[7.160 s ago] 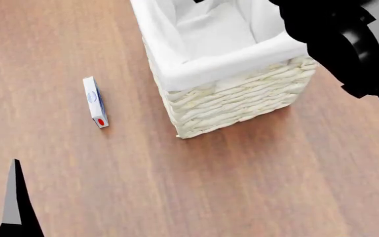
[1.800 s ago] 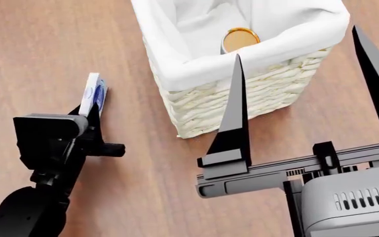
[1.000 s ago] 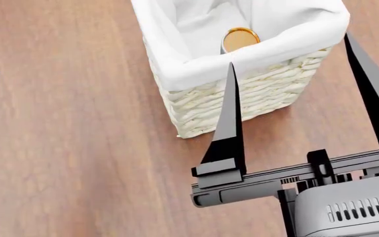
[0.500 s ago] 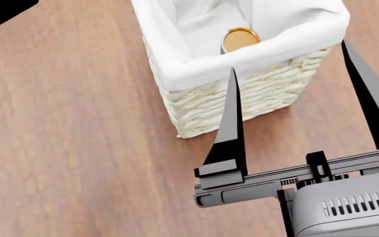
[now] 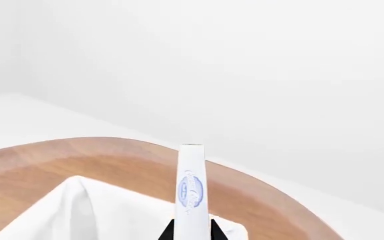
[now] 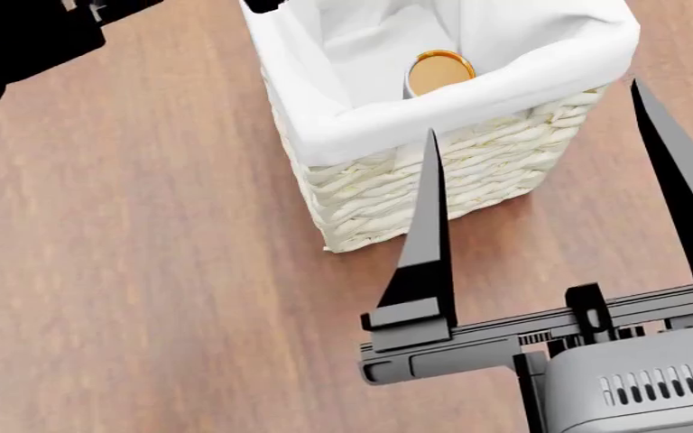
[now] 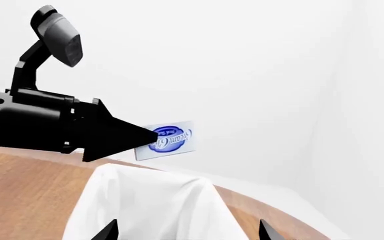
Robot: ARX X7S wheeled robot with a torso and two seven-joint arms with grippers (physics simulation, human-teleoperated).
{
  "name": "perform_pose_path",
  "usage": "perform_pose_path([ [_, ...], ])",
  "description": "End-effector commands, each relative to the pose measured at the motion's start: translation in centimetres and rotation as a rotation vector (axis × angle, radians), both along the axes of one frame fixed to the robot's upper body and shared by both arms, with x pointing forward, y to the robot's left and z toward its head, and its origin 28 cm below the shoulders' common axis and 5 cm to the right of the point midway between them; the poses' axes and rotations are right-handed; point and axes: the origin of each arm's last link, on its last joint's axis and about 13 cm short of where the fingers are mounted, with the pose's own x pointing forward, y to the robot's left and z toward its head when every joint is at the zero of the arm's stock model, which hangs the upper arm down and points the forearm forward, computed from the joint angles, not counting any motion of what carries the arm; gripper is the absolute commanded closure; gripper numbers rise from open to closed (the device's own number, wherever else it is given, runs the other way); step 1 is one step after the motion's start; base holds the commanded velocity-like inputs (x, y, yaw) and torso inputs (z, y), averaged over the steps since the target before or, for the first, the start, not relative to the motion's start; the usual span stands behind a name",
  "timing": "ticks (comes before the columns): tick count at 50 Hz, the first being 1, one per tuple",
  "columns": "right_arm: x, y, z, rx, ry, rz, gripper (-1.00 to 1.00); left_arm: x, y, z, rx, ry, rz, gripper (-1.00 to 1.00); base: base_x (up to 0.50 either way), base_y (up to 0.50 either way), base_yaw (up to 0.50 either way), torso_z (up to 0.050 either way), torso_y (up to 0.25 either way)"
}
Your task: Pick up the alphabet soup and the cream cheese box, and put them in the basket.
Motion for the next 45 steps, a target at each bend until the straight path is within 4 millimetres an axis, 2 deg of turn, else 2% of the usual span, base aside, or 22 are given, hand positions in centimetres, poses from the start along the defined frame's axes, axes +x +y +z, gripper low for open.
perform_pose_path([
  [1, 0.0, -0.1, -0.4, 0.006, 0.002, 0.000, -1.00, 0.2, -0.3, -0.7, -0.011, 0.024, -0.021, 1.00, 0.00, 0.00, 0.00, 0.000, 0.000],
  [4, 0.0, -0.1, 0.1, 0.006, 0.001, 0.000, -1.00, 0.2, -0.3, -0.8, -0.009, 0.027, -0.024, 1.00, 0.00, 0.00, 0.00, 0.000, 0.000],
  [45, -0.4, 0.0, -0.1, 0.007, -0.004, 0.000, -1.00, -0.1, -0.5, -1.9, 0.003, 0.043, -0.028, 1.00, 0.00, 0.00, 0.00, 0.000, 0.001],
])
